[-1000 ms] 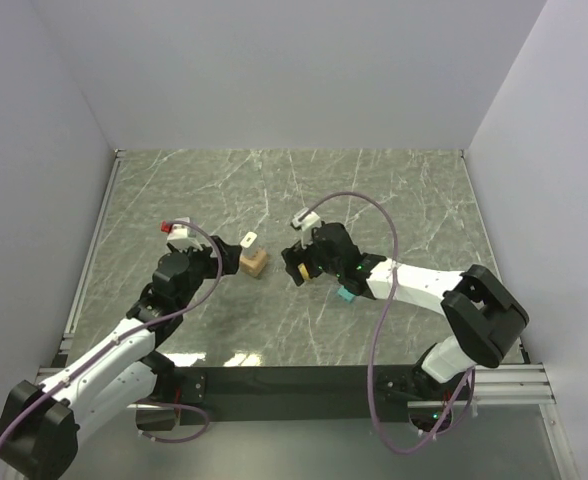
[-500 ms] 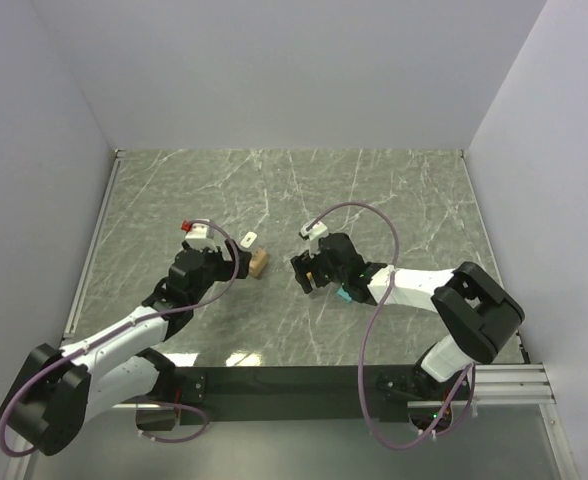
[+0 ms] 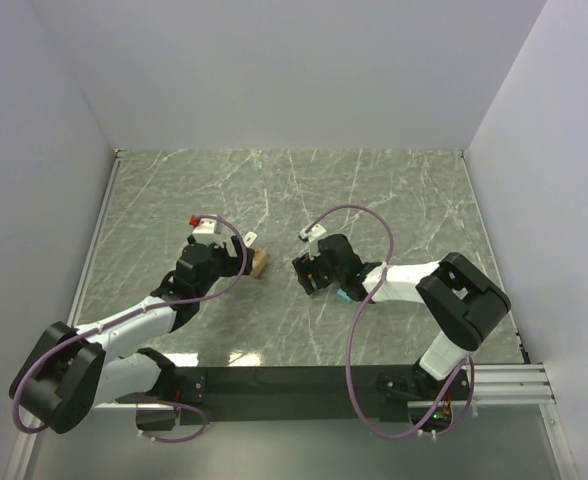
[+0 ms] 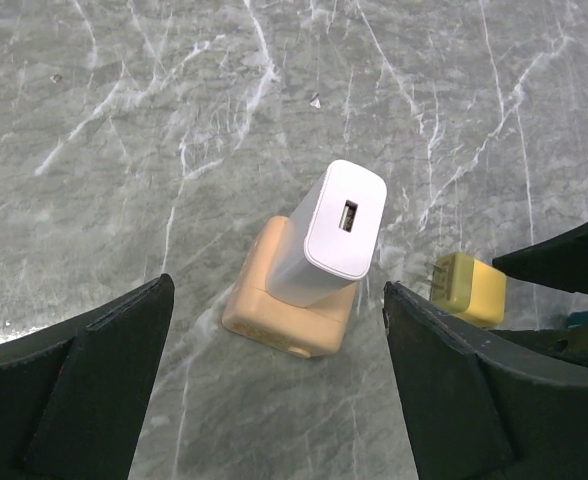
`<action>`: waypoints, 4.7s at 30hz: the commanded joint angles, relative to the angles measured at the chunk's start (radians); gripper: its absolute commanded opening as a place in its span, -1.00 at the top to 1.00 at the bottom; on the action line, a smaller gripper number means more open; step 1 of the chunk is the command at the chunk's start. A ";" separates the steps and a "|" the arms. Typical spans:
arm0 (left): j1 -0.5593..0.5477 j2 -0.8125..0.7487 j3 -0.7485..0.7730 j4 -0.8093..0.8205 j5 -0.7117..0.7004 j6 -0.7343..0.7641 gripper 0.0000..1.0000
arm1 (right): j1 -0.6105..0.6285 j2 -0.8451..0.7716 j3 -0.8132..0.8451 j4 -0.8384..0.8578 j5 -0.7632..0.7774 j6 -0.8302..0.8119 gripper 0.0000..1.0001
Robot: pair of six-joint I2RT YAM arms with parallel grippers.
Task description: Insert the plug
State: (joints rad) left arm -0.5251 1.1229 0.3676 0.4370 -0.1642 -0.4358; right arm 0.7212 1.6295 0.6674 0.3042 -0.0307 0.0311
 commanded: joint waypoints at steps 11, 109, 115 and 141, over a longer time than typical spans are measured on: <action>-0.004 0.020 0.041 0.063 0.011 0.035 -0.83 | -0.006 0.039 0.031 0.055 -0.035 -0.049 -0.27; -0.211 0.387 0.195 0.114 -0.149 0.264 0.99 | 0.070 -0.014 0.098 0.000 0.025 -0.073 1.00; -0.211 0.385 0.194 0.111 -0.129 0.266 0.99 | 0.064 0.000 0.109 0.012 0.025 -0.074 1.00; -0.213 0.400 0.202 0.098 -0.095 0.273 0.99 | 0.061 0.055 0.143 0.053 -0.001 -0.109 1.00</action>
State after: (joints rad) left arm -0.7261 1.5154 0.5583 0.6163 -0.3111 -0.1730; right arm 0.7891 1.6852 0.7742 0.2943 -0.0269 -0.0631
